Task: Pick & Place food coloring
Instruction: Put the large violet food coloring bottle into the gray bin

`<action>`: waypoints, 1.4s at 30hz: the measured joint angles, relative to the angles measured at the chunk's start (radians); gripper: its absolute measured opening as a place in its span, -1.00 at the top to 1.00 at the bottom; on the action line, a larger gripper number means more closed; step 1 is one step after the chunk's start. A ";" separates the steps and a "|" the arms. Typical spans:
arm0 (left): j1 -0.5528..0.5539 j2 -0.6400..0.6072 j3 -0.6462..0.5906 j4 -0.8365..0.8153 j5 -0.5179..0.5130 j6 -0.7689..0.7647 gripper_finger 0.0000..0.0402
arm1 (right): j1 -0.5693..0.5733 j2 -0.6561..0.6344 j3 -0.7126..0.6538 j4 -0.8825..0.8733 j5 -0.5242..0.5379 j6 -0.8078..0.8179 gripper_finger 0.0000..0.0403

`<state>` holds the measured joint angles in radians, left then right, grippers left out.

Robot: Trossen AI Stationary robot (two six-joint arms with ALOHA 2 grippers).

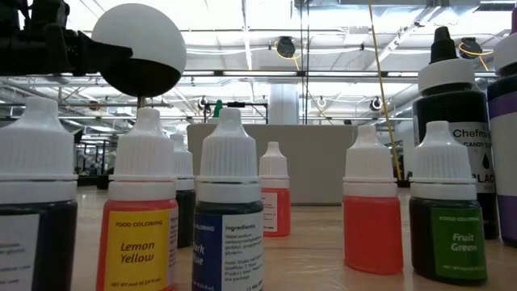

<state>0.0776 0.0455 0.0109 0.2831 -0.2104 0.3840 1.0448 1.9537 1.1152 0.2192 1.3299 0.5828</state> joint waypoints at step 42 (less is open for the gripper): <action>0.000 0.000 0.000 -0.019 0.000 -0.026 0.69 | -0.055 0.000 -0.094 -0.045 -0.175 0.261 -0.27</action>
<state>0.0776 0.0456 0.0109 0.2642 -0.2104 0.3584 0.9894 1.9537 1.0210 0.1746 1.1546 0.8436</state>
